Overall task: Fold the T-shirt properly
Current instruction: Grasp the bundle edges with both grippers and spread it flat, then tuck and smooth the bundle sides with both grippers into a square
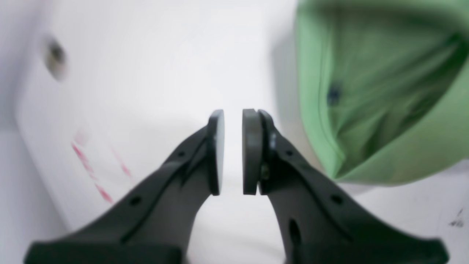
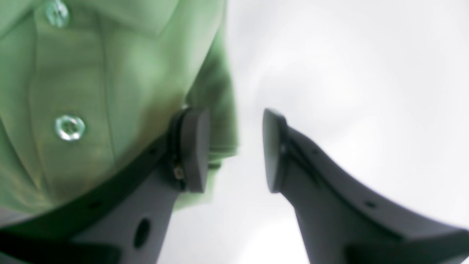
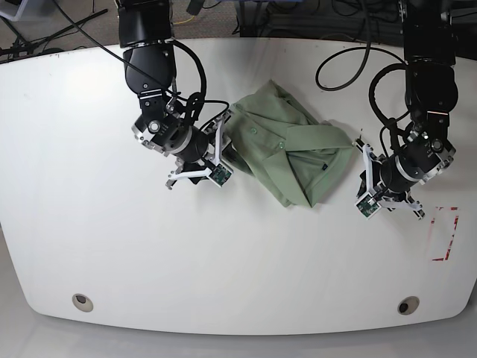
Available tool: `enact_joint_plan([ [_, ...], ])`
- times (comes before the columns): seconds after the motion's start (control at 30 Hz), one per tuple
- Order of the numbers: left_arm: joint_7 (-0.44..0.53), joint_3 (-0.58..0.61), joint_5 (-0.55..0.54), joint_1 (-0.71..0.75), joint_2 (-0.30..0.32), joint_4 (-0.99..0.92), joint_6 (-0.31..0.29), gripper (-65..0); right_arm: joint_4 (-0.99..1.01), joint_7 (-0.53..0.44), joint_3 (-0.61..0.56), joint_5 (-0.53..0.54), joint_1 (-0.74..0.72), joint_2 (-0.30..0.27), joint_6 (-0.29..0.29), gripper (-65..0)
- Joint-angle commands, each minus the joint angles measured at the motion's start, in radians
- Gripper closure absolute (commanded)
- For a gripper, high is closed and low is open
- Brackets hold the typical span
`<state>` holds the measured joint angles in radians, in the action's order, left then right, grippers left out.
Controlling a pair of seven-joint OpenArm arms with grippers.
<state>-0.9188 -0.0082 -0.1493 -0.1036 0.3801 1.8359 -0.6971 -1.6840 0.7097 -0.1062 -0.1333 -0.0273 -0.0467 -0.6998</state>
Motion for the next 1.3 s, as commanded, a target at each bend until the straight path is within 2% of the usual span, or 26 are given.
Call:
enact_joint_plan([
  [0.0, -0.049, -0.008, 0.004, 0.018, 0.012, 0.084, -0.001, -6.4, -0.072, 0.015, 0.001, 0.007, -0.016, 0.001, 0.002, -21.9],
  [0.13, -0.124, -0.008, -0.002, 0.097, -0.017, 0.144, -0.001, -6.4, -0.127, 0.054, 0.003, 0.007, -0.016, -0.002, 0.002, -21.9],
  [0.27, -0.125, -0.006, -0.002, 0.216, -0.1, 0.158, -0.001, -6.4, -0.138, 0.084, 0.003, 0.007, -0.013, -0.035, 0.002, -21.9],
  [0.43, -0.122, -0.002, -0.003, 0.316, -0.192, 0.155, -0.001, -6.4, -0.126, 0.078, 0.001, 0.008, 0.016, -0.04, 0.002, -22.0],
  [0.57, -0.046, -0.002, -0.003, 0.399, -0.243, 0.146, -0.001, -6.4, -0.049, 0.074, 0.001, 0.008, 0.01, -0.035, 0.002, -21.9],
  [0.67, 0.011, -0.002, 0.0, 0.437, -0.274, 0.109, -0.001, -6.4, 0.005, 0.034, 0.004, 0.04, -0.009, -0.02, 0.002, -21.9],
  [0.77, 0.019, -0.002, 0.004, 0.434, -0.306, 0.028, -0.001, -6.4, 0.08, -0.015, 0.003, 0.056, -0.016, -0.031, 0.002, -21.7],
  [0.93, 0.02, -0.006, 0.004, 0.35, -0.3, -0.049, -0.001, -6.3, 0.14, -0.063, 0.003, 0.05, -0.016, -0.032, 0.002, -21.7],
  [1.17, 0.02, -0.088, 0.007, 0.212, -0.298, -0.141, -0.001, -6.3, 0.086, -0.06, 0.001, 0.048, 0.059, -0.032, 0.002, -21.7],
  [1.27, 0.019, -0.118, 0.026, 0.138, -0.264, -0.206, -0.001, -6.3, 0.029, -0.058, -0.002, 0.048, 0.108, -0.026, 0.002, -21.7],
])
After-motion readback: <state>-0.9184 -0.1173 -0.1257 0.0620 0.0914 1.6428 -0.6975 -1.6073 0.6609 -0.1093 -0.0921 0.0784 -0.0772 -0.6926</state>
